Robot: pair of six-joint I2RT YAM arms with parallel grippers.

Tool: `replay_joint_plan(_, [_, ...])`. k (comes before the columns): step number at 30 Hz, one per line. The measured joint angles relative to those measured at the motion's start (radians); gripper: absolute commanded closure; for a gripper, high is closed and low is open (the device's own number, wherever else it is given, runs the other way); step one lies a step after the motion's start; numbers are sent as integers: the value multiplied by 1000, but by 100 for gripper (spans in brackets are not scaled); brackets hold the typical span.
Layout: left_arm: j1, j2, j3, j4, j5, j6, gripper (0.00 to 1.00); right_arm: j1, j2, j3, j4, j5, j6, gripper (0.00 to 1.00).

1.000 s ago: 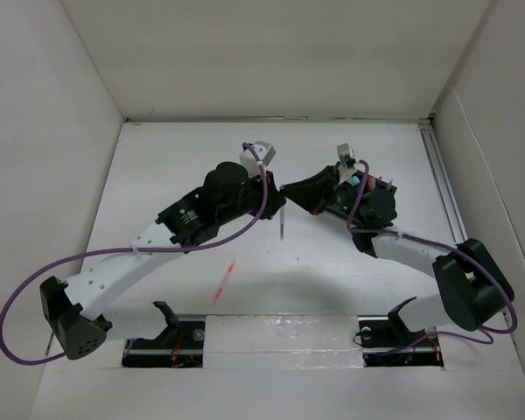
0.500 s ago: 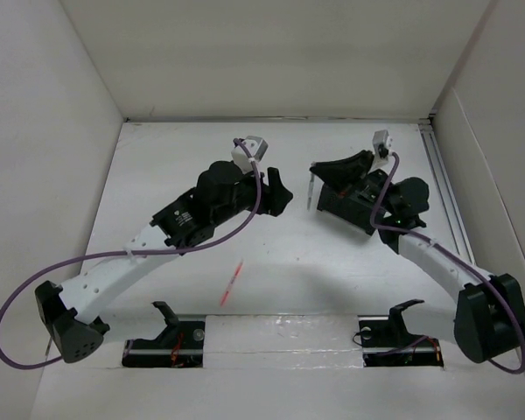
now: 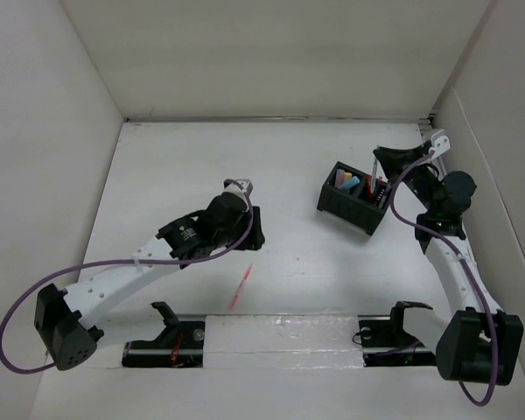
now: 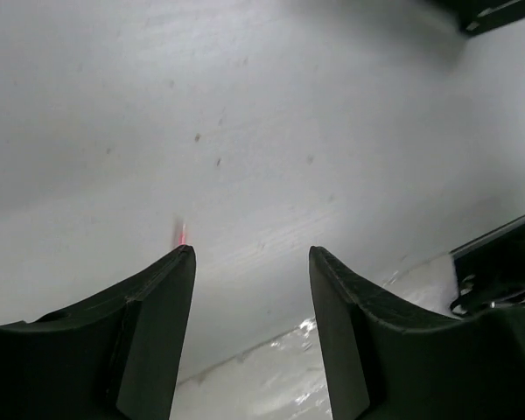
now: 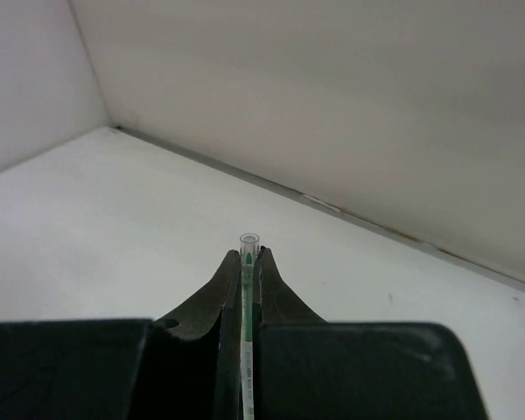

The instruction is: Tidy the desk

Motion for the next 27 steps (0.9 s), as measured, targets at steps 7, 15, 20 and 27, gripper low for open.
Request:
replay_joint_plan(7, [-3, 0, -111, -135, 69, -75, 50, -62, 60, -7, -41, 58, -87, 100])
replay_joint_plan(15, [-7, 23, -168, -180, 150, -96, 51, -81, 123, -67, -27, 72, -103, 100])
replay_joint_plan(20, [-10, 78, -170, -214, 142, -89, 52, -81, 122, -108, -26, 74, -102, 55])
replay_joint_plan(27, [-102, 170, -175, -232, 121, -83, 61, -80, 64, -96, -60, 79, -118, 46])
